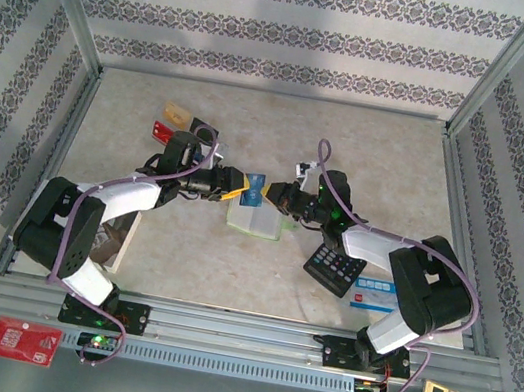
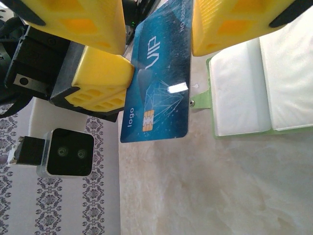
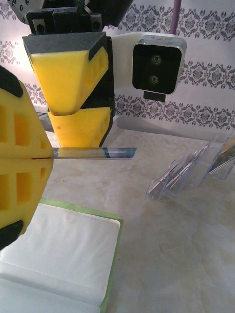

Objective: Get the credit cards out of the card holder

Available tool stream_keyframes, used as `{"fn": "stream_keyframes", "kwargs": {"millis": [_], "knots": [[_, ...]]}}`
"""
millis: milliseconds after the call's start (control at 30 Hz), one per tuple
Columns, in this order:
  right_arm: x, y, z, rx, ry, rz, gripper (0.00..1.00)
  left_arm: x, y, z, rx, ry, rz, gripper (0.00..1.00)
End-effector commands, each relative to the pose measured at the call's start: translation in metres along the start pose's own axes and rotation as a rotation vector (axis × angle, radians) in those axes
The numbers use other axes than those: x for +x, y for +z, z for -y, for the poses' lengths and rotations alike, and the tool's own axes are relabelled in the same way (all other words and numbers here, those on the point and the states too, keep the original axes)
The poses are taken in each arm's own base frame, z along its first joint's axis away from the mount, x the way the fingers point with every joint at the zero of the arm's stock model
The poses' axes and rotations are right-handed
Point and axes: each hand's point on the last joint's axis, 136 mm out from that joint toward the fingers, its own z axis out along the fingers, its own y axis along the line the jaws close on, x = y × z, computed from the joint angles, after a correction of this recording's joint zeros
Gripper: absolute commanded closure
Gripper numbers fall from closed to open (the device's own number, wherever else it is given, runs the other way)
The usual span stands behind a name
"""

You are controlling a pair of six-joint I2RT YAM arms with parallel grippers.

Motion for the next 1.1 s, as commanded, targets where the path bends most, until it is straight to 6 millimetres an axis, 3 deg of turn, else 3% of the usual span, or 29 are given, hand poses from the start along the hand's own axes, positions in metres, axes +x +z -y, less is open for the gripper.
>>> {"fn": "stream_keyframes", "kwargs": {"millis": [0,267,633,900,1067], "knots": [[-0.004,0.004,-0.009,-0.046,-0.013,-0.005,1.0,-0.007,0.0,0.019,0.068,0.062,-0.005,0.64],[-0.004,0.007,-0.01,-0.063,0.002,-0.011,1.0,-0.008,0.002,0.021,0.083,0.062,-0.015,0.65],[-0.006,0.01,-0.001,-0.064,0.049,-0.006,1.0,-0.009,0.001,0.028,0.109,0.059,-0.011,0.78],[-0.008,0.006,0.005,-0.044,0.058,0.015,1.0,-0.012,-0.001,0.014,0.054,0.04,0.004,1.0],[-0.011,-0.001,0.021,0.031,0.065,0.042,0.78,-0.015,-0.008,-0.006,-0.04,0.016,0.029,1.0]]}}
